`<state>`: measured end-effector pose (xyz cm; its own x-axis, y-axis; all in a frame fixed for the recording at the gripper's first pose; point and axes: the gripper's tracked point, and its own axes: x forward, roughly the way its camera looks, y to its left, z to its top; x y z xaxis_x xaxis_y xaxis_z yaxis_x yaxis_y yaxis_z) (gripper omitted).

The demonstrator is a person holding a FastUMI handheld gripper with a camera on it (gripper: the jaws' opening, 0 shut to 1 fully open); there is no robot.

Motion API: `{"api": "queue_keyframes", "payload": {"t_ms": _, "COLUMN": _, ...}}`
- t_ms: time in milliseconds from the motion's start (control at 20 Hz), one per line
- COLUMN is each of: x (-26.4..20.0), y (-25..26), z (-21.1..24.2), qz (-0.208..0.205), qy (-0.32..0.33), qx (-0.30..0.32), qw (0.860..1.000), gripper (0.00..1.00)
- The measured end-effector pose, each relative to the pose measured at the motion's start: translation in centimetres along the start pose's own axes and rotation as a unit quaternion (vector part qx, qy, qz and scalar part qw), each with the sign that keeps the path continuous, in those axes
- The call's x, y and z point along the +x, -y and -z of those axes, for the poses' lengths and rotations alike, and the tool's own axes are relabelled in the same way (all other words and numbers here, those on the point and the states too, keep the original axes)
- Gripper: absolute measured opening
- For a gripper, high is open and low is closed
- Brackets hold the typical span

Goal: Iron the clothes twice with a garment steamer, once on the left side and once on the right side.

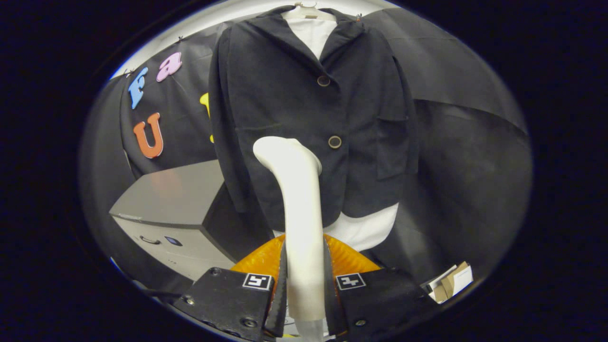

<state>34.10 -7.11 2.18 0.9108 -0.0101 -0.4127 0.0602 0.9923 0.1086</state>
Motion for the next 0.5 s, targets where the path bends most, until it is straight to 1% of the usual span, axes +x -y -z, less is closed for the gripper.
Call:
{"api": "queue_keyframes", "payload": {"t_ms": 250, "x": 1.0, "y": 0.6, "z": 3.3, "qz": 0.010, "qy": -0.034, "qx": -0.001, "qw": 0.999, "gripper": 0.36}}
{"api": "queue_keyframes", "payload": {"t_ms": 400, "x": 1.2, "y": 1.0, "z": 4.6, "qz": 0.016, "qy": -0.054, "qx": 0.007, "qw": 0.998, "gripper": 0.36}}
{"api": "queue_keyframes", "payload": {"t_ms": 500, "x": 0.9, "y": 1.4, "z": 4.7, "qz": 0.015, "qy": -0.059, "qx": 0.017, "qw": 0.998, "gripper": 0.36}}
